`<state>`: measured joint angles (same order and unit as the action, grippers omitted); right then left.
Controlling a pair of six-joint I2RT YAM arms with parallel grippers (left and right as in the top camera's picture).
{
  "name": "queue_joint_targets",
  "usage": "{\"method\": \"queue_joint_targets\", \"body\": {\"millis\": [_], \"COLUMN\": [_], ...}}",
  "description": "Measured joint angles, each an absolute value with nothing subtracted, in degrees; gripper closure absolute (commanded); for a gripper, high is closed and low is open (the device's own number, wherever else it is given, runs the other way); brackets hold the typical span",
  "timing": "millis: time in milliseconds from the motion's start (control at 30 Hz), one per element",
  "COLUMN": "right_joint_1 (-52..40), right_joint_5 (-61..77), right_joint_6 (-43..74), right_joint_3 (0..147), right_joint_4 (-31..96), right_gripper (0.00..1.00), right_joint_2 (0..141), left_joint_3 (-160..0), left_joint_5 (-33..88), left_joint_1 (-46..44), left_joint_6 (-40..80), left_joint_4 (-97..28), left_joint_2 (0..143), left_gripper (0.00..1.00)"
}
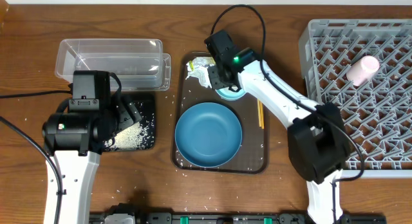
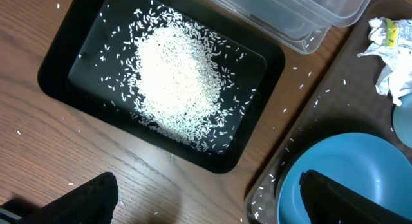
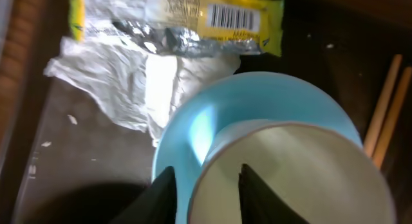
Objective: Sort waste into correct bins and load items into the dishwasher rack
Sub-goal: 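Reach the right gripper to the white cup in the light-blue bowl and grasp it, then carry the white cup with the right gripper into the grey rack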
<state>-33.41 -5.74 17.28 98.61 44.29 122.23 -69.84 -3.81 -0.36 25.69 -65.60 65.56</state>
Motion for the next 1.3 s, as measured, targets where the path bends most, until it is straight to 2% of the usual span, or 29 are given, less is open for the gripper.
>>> {"method": "queue_joint_targets", "body": {"millis": [233,433,733,833,1000,1300], "right_joint_1": [-33.41,-33.41,-30.70,-25.76,-11.75,18.17], "right_joint_5": [-6.07,-6.02,-5.72,-5.34,-0.89,24.58], "right_joint_6": [17.32,17.37,17.34,17.12,13.91,1.80], "right_joint_3": [98.83,103.72,122.89,128.73,133.58,132.70], "right_joint_4": [45.01,51.90,66.98,72.25,77.69,76.64], "right_gripper": [0.99,0.99,0.99,0.99,0.99,0.99], "right_joint_2": [122.96,122.96,121.60,119.94,117.54,117.40], "left_joint_3": [-69.84,-69.84,-69.84,-69.84,-69.84,-69.84], "left_joint_5": [-3.81,-3.79,-3.79,-3.79,-3.79,-3.81], "left_joint_1": [-0.36,-0.36,-0.36,-0.36,-0.36,-0.36], "left_joint_6": [25.69,25.69,25.69,25.69,25.69,25.69], "left_joint_4": [-65.60,-65.63,-65.63,-65.63,-65.60,-65.60], "left_joint_2": [65.58,65.58,65.58,65.58,65.58,65.58], "left_gripper": [0.07,0.07,0.07,0.07,0.07,0.07]}}
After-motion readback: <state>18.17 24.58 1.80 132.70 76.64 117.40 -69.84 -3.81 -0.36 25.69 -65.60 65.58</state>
